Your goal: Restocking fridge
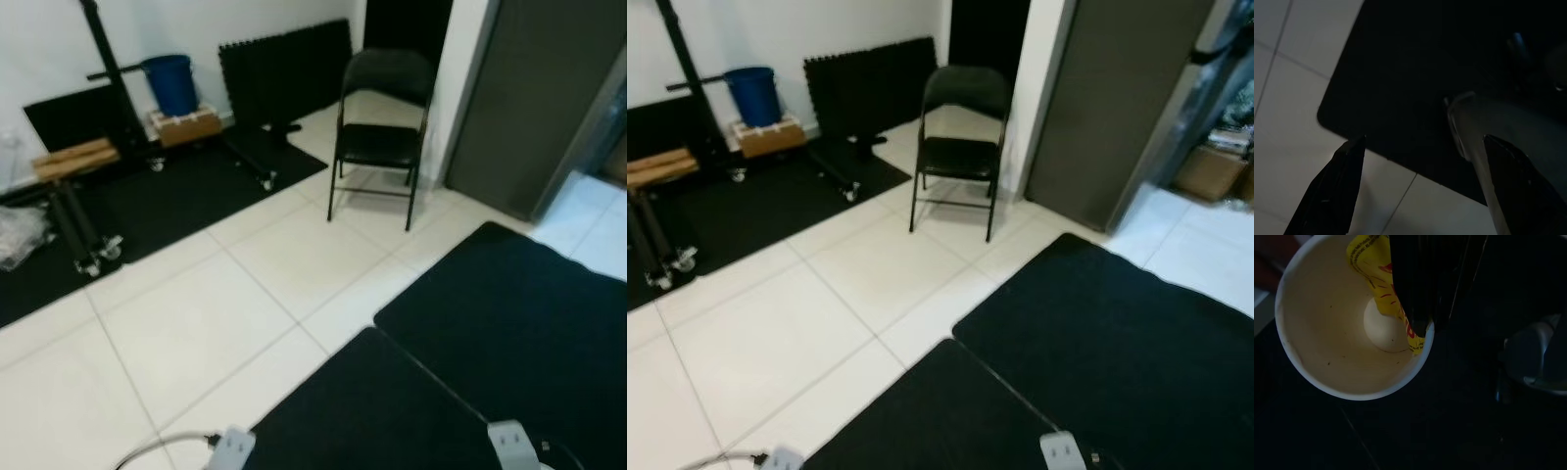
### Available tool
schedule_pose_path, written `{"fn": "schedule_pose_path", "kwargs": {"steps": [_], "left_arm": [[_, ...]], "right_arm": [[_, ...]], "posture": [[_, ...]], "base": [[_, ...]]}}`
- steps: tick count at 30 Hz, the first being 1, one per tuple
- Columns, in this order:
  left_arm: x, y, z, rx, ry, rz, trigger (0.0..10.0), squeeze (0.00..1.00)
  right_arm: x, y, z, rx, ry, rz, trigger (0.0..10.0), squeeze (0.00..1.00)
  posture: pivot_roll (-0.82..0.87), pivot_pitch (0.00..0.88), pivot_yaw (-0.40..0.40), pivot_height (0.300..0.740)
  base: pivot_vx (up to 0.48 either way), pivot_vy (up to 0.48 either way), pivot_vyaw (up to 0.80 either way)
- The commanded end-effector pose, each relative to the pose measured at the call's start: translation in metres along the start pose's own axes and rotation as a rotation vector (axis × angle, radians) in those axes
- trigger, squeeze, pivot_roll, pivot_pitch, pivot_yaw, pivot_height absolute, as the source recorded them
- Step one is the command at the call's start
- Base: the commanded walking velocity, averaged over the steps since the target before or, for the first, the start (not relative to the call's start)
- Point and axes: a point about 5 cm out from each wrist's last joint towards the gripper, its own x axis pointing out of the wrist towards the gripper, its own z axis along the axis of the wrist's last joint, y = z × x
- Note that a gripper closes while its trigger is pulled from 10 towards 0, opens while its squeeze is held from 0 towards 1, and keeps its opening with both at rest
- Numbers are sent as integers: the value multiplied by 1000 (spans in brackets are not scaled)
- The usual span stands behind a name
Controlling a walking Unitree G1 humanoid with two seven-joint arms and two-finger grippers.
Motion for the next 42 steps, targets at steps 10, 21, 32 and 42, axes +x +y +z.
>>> {"fn": "schedule_pose_path", "kwargs": {"steps": [10, 21, 32, 42], "left_arm": [[0, 0, -2, -3, 9, -4, 10000, 0], [0, 0, -2, -3, 8, -3, 10000, 0], [0, 0, -2, -8, 7, 6, 10000, 0], [0, 1, -3, -5, 13, 20, 10000, 0]], "right_arm": [[0, 0, -3, -32, 5, 1, 0, 0], [0, 0, -5, -37, 11, -13, 10000, 0], [0, 0, -5, -44, 7, -14, 10000, 0], [0, 0, -3, -47, -13, -19, 10000, 0]], "posture": [[39, 0, -3, 740], [39, 0, -1, 740], [35, 0, -3, 740], [36, 0, 0, 740]], "base": [[0, 0, -792], [0, 0, -800], [0, 0, -800], [0, 0, -400]]}}
